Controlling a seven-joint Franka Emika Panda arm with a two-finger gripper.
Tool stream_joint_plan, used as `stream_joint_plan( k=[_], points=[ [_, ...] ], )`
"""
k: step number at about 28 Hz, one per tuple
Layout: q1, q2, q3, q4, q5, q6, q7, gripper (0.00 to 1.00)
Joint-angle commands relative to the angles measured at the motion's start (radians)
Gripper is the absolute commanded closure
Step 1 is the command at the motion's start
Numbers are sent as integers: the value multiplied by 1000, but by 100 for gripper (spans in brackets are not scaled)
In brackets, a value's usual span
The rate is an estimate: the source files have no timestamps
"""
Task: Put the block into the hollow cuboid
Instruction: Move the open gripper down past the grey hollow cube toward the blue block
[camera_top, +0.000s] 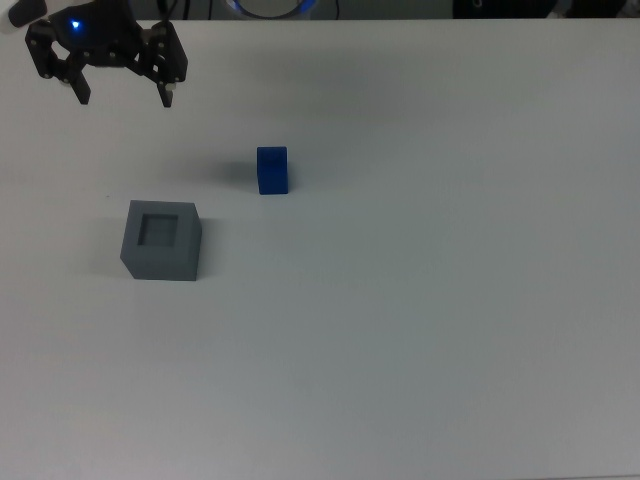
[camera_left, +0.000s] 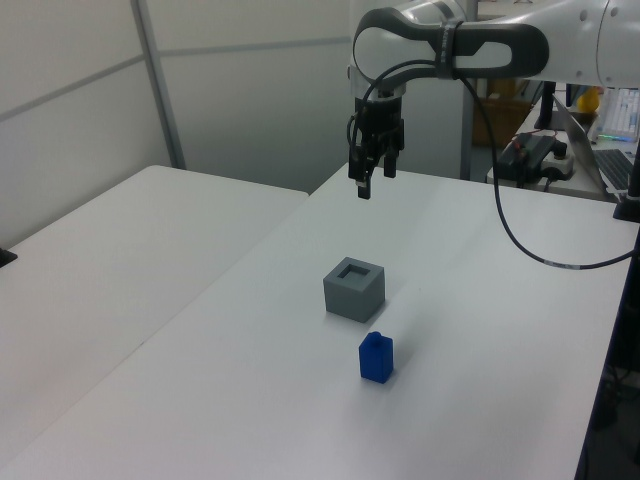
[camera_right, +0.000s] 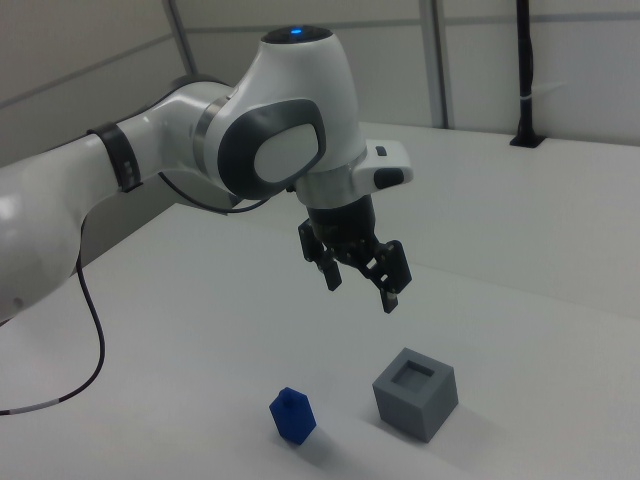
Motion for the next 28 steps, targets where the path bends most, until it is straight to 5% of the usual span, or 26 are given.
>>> stream_joint_plan(
  k=[1, 28],
  points=[
    [10, -94, -9, -65, -8, -20, -13, 0],
    [148, -173, 11, -468, 1, 195, -39, 0]
  ],
)
